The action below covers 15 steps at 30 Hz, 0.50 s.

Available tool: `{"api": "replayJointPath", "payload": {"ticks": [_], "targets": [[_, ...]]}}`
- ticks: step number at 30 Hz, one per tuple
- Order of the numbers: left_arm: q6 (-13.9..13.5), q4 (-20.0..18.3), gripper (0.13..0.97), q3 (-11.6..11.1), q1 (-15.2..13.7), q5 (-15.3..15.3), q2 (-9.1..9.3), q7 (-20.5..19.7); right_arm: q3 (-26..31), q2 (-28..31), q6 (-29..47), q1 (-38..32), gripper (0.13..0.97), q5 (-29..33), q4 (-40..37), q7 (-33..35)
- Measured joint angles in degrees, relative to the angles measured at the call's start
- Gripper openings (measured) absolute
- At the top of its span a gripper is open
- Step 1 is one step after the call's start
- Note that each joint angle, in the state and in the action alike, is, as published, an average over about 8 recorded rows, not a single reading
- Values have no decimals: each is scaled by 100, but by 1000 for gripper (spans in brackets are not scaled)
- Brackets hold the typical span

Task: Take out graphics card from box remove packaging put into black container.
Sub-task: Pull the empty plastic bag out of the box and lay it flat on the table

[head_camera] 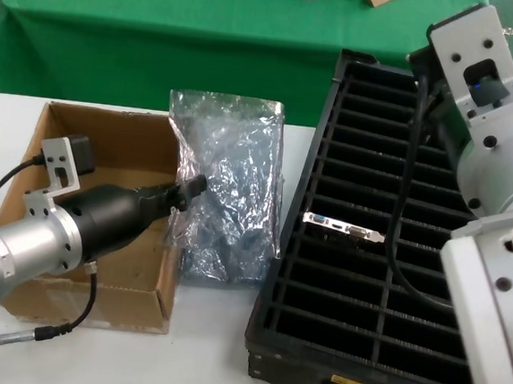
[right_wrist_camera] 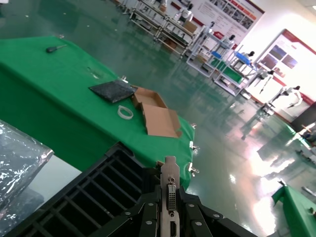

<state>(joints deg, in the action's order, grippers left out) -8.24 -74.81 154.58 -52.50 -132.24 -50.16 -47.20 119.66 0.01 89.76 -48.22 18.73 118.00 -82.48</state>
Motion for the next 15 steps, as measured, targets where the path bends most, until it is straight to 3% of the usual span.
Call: {"api": "replayJointPath", "payload": {"ticks": [6, 15], "targets": [[-56, 154, 139, -58, 4, 335, 84, -180, -269, 1, -22, 9, 190, -307, 0, 219], [-238, 143, 139, -320, 50, 745, 54, -482, -751, 3, -316, 150, 190, -708, 0, 622]]}}
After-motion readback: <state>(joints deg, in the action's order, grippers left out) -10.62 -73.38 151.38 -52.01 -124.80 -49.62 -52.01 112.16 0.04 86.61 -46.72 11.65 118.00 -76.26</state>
